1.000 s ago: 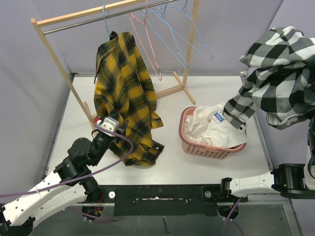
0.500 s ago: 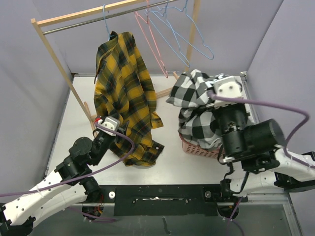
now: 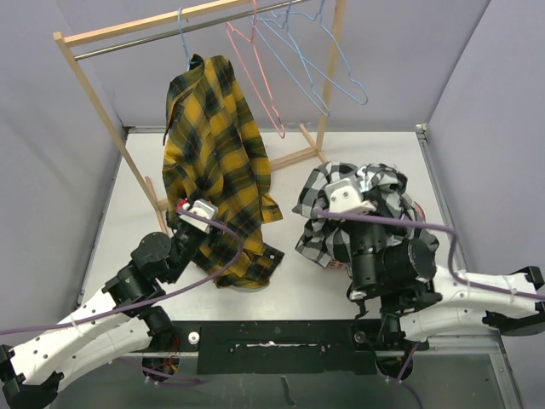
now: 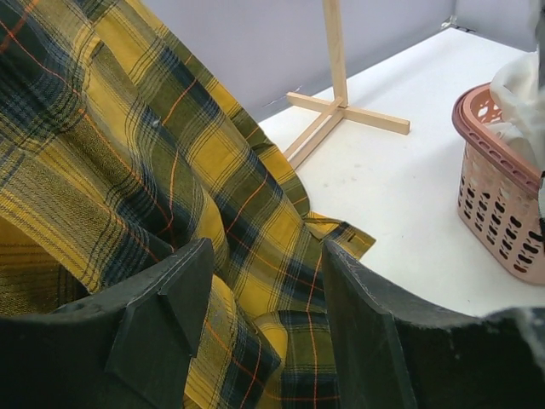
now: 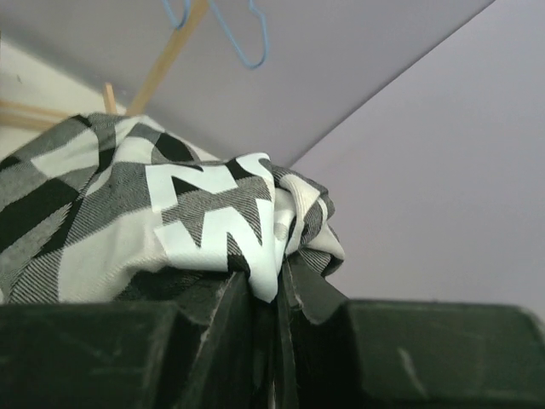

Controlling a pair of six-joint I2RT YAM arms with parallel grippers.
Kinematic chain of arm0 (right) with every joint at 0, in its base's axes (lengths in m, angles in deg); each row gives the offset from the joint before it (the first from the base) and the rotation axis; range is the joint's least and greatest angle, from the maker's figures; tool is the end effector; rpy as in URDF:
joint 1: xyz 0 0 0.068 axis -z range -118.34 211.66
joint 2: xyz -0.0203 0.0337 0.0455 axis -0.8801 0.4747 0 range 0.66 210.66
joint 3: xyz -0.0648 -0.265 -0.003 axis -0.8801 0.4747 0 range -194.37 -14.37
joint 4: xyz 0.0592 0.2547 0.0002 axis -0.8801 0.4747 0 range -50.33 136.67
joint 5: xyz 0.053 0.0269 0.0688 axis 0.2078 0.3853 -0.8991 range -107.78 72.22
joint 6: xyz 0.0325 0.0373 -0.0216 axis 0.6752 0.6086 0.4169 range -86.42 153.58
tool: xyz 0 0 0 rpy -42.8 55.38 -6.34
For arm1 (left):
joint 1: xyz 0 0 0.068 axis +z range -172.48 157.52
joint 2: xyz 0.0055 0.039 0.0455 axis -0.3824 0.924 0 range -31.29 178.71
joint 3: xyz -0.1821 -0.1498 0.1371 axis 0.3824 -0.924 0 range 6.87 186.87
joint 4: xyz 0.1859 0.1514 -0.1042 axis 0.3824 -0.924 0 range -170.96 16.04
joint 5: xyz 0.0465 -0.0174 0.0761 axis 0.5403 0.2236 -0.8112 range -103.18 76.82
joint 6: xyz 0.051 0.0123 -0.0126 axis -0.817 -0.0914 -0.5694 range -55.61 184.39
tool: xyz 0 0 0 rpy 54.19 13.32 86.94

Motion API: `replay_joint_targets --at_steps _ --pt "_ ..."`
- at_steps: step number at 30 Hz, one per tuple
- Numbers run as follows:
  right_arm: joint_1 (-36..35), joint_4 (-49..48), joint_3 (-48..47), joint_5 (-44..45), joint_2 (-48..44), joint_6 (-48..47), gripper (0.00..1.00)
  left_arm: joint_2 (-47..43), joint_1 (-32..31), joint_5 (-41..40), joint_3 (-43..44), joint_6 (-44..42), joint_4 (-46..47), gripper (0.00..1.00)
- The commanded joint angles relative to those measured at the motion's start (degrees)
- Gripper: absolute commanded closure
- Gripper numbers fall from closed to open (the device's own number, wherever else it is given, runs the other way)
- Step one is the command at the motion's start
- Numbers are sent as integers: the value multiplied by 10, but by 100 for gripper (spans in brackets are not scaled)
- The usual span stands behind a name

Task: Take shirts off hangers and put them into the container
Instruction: Place the shirt in the bin.

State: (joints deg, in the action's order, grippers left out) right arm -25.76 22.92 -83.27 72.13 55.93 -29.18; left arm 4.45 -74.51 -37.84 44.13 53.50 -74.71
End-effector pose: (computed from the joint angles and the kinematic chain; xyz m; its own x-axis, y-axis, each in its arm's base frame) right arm 0.0427 0.1558 0.4839 -0.0227 -0.5351 -0.8445 0.0373 0.8436 -0.5356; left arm 0.1074 -0.1133 0.3355 0.0949 0.1575 -0.9829 0.4499 0.8740 0.1835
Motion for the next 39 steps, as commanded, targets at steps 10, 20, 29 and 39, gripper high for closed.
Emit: replay_joint_targets --at_steps 10,20,29,39 --pt "139 -669 117 45 109 -525 91 6 4 16 23 13 8 49" --pt "286 -682 143 39 145 -531 92 -5 4 17 22 13 10 49" --pt "356 -683 134 42 246 -539 93 -14 4 15 21 13 9 49" --pt "480 -682 103 18 263 -552 95 -16 4 20 22 17 10 49"
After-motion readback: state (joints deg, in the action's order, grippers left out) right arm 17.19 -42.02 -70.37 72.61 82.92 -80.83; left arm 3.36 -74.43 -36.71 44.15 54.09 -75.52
